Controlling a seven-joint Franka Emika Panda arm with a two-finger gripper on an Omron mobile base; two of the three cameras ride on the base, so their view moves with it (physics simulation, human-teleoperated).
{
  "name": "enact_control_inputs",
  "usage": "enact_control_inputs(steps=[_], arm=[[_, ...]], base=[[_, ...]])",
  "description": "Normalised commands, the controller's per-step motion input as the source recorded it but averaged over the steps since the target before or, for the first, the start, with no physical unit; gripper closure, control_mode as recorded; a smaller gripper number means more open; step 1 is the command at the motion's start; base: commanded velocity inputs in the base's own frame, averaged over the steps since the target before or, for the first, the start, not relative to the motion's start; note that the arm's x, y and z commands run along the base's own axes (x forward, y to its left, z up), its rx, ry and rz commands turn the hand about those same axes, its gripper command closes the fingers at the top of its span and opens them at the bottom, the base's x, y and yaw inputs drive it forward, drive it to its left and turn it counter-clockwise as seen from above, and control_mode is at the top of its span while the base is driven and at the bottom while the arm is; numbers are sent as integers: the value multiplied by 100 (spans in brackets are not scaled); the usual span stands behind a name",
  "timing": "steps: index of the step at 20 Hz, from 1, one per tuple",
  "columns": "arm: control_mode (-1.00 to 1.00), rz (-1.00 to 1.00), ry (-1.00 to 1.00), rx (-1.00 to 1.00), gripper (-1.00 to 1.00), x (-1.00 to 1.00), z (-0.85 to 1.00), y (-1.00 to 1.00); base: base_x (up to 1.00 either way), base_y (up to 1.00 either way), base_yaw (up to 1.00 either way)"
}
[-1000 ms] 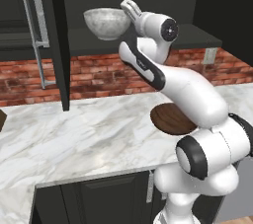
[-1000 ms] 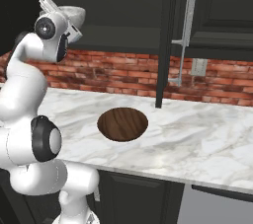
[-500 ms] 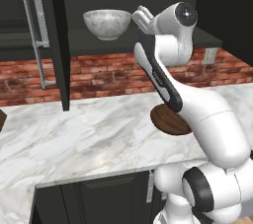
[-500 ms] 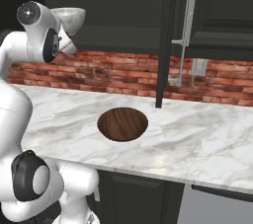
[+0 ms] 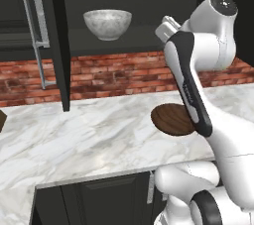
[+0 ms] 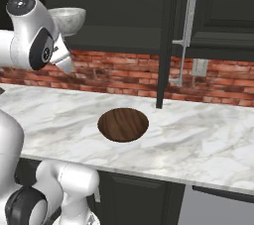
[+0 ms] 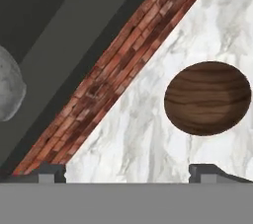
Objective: Open the cabinet. Pick the bowls from the counter and place them in the cabinet. Then close the cabinet.
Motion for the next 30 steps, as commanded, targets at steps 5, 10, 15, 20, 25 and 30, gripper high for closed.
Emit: enact_control_inputs(steps=[5,10,15,20,25,30], arm=[[-100,0,8,0,-100,-75,-73,-40],[-100,0,18,0,-100,-67,-59,-39],[-100,-3,27,0,-100,-51,-65,-25],[-100,-6,19,0,-100,-6,-58,-22],[-100,-1,2,0,-100,0,-63,-16],[-100,0,0,0,-100,4,-51,-25]], base=[[0,0,0],[0,0,0],[0,0,0],[0,0,0],[0,0,0],[0,0,0]])
